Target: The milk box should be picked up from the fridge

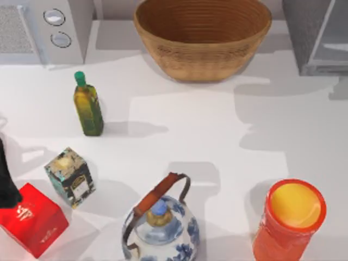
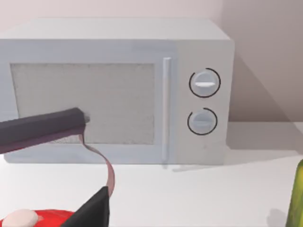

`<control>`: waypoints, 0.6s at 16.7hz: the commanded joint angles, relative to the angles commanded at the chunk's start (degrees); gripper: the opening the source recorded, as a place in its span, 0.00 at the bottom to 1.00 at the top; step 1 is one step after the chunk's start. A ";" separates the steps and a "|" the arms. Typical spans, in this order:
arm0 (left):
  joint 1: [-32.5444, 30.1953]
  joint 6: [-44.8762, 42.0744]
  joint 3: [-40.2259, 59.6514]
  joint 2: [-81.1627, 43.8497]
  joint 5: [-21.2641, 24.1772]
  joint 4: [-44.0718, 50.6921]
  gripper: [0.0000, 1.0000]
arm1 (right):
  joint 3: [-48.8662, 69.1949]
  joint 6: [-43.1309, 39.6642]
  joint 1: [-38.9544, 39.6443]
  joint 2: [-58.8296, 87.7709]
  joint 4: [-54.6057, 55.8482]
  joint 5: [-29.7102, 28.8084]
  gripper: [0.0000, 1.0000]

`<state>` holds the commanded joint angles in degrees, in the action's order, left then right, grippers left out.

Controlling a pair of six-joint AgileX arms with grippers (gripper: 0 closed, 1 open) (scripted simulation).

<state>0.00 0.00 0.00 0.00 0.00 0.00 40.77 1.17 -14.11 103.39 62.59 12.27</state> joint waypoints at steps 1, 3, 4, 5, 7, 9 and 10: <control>0.00 0.00 0.00 0.00 0.00 0.00 1.00 | -0.09 0.00 -0.03 -0.06 0.05 0.03 0.00; 0.00 0.00 0.00 0.00 0.00 0.00 1.00 | -0.09 0.00 -0.03 -0.06 0.05 0.03 0.00; 0.00 0.00 0.00 0.00 0.00 0.00 1.00 | 0.08 0.10 0.29 0.28 -0.11 0.00 0.00; 0.00 0.00 0.00 0.00 0.00 0.00 1.00 | 0.07 0.10 0.29 0.27 -0.12 -0.01 0.00; 0.00 0.00 0.00 0.00 0.00 0.00 1.00 | -0.75 0.08 0.60 -1.12 -1.16 -0.27 0.00; 0.00 0.00 0.00 0.00 0.00 0.00 1.00 | -2.53 0.03 1.26 -4.83 -3.65 -0.83 0.00; 0.00 0.00 0.00 0.00 0.00 0.00 1.00 | -3.73 0.01 1.68 -7.59 -5.43 -1.19 0.00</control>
<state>0.00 0.00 0.00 0.00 0.00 0.00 37.04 1.17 -12.43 95.80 57.16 11.08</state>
